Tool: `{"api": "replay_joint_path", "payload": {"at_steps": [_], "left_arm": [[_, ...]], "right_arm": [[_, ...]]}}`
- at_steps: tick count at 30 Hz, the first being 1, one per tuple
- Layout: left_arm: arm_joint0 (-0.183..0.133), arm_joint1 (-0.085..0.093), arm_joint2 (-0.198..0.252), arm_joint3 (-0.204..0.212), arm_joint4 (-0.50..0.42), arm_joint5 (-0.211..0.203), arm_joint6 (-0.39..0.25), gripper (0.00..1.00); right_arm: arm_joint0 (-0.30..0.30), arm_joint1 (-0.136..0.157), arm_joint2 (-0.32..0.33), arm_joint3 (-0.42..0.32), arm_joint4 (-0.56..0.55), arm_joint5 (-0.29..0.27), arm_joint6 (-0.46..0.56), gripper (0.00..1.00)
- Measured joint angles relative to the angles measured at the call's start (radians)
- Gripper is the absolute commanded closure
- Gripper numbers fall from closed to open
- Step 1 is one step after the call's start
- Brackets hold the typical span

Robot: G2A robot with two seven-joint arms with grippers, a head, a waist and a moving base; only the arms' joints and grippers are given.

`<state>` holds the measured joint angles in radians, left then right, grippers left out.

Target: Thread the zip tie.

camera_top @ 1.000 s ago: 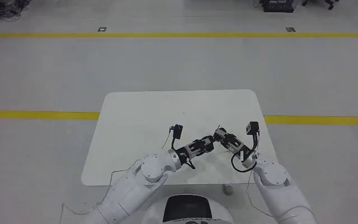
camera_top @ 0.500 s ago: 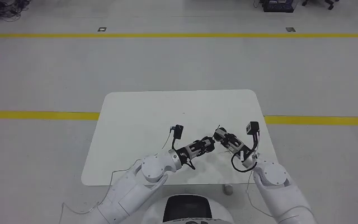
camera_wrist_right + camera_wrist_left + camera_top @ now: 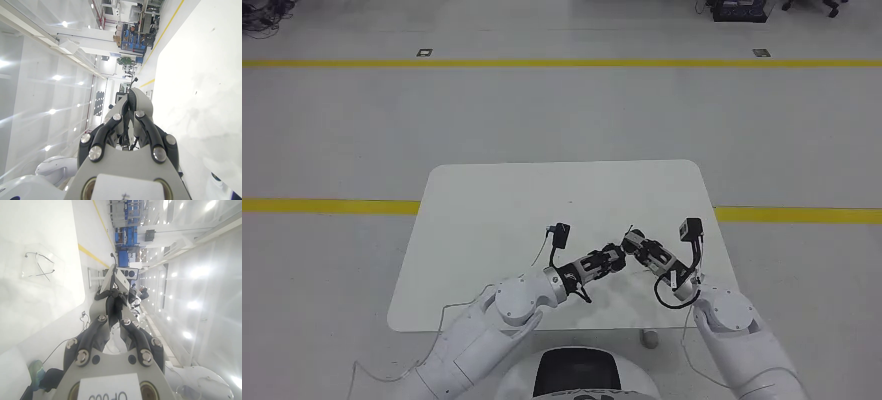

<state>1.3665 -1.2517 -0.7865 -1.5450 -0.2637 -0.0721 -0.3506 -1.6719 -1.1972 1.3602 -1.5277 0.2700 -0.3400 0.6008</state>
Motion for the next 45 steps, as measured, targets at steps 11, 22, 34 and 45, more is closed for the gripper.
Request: {"api": "replay_joint_path", "payload": {"at_steps": [11, 22, 34, 45], "left_arm": [[0.024, 0.016, -0.049, -0.03, 0.007, 0.027, 0.011, 1.0], [0.054, 0.056, -0.116, -0.076, 0.089, 0.062, -0.141, 1.0], [0.042, 0.065, -0.12, -0.07, 0.076, 0.076, -0.237, 1.0], [0.035, 0.108, -0.183, -0.043, -0.013, 0.036, -0.62, 1.0]], "right_arm": [[-0.006, 0.003, 0.017, -0.003, -0.007, 0.0, -0.001, 0.0], [-0.005, 0.01, 0.045, -0.008, 0.009, 0.0, 0.06, 0.0], [0.019, 0.017, 0.056, 0.032, 0.039, 0.031, 0.14, 0.0], [0.158, 0.048, 0.068, 0.233, 0.188, 0.031, 0.679, 0.0]]}}
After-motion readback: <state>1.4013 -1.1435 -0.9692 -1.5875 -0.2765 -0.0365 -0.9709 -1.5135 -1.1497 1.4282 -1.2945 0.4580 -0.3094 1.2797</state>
